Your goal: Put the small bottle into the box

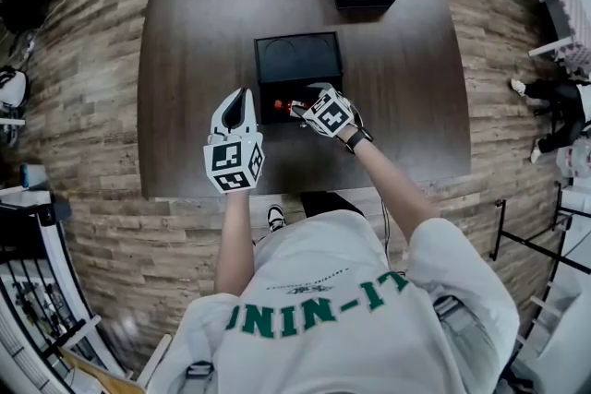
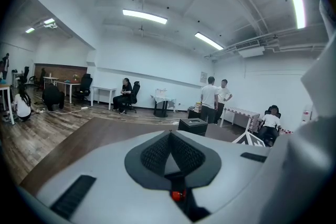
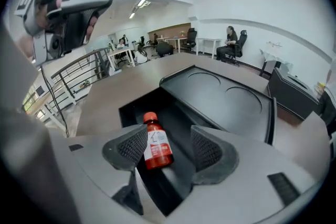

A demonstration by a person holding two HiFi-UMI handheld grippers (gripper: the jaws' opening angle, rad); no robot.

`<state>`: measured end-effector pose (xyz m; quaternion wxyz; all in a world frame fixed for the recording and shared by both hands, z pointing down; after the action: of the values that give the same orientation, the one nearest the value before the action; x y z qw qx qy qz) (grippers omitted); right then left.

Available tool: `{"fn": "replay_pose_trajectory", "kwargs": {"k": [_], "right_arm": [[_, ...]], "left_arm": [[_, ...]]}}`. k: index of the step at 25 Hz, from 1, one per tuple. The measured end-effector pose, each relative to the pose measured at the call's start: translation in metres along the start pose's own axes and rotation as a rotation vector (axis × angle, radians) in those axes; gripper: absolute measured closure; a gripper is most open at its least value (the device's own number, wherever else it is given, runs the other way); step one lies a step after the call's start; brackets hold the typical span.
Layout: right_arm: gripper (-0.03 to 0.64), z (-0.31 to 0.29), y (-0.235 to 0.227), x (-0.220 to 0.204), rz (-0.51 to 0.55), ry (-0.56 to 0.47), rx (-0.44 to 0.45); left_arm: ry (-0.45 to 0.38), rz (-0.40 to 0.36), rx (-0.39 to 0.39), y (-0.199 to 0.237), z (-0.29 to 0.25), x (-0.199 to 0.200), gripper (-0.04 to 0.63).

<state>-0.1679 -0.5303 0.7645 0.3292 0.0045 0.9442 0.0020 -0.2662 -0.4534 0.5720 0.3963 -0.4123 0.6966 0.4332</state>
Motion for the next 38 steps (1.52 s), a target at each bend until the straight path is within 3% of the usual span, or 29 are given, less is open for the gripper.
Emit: {"fn": "replay_pose_trajectory", "kwargs": {"k": [13,21,33,38], "right_arm": [[0.404,0.1,-0.004,0.028,-0.239,-0.247,-0.186],[0.448,0.184,0.0,0.067,-0.333,-0.437,-0.309],[0.529,0.297,0.024,0.135,-0.282,-0.678,-0.474],[0.558,0.324,0.031,0.146,-0.254,-0.728,-0.54]], "left_arm": [[-0.017,-0.06,-0.038,-0.015,0.023,0.014,0.583],[-0.072,-0.098,-0.067,-0.03,0.041,0.041,0.583],[-0.145,-0.143,-0.078,-0.052,0.077,0.084,0.583],[-0.172,-0.162,-0.095,-0.064,0.087,0.092,0.583]]}}
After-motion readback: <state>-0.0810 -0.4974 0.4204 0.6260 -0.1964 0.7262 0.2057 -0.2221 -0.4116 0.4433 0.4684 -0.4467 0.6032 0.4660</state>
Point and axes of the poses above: the fingertips, and each gripper's own axes: z backward along the fingers, y to its left, x out of its top, the point moved 1 cm from there along z, backward along the fingers, and after that the axes turned 8 degrees about z, right-handed, at the moved point
